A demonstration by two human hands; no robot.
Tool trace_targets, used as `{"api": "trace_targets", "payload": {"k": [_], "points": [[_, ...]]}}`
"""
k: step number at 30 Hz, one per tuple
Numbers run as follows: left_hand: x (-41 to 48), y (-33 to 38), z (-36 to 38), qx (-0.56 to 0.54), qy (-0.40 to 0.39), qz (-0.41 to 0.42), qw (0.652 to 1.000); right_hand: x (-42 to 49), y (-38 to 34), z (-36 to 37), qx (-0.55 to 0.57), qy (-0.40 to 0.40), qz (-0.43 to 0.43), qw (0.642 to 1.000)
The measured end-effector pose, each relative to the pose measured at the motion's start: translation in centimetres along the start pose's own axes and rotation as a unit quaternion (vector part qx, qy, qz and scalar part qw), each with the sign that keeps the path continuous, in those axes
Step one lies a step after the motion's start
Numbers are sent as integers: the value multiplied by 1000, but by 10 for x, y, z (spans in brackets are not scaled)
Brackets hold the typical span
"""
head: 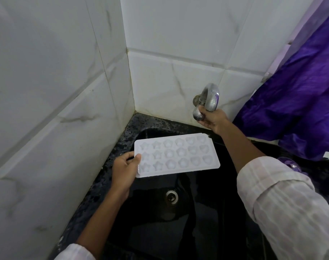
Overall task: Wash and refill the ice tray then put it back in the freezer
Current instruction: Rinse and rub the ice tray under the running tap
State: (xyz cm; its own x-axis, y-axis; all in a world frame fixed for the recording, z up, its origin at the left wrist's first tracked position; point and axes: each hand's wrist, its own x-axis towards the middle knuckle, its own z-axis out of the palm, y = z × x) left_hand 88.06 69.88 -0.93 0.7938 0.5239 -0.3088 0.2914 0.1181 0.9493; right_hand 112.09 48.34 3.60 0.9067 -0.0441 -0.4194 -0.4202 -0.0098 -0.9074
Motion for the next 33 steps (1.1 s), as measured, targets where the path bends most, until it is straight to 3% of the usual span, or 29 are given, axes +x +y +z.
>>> {"api": "trace_targets", "payload": {"k": [25,30,33], "points": [[4,4,-1,7,11,-7,1000,7,2,-1,-23,12,5,1000],[5,3,1,8,14,-4,1000,-6,1,-5,-35,1,-16,999],[8,1,3,11,24,-5,1000,-20,9,-10,-68,37,-62,995]]}}
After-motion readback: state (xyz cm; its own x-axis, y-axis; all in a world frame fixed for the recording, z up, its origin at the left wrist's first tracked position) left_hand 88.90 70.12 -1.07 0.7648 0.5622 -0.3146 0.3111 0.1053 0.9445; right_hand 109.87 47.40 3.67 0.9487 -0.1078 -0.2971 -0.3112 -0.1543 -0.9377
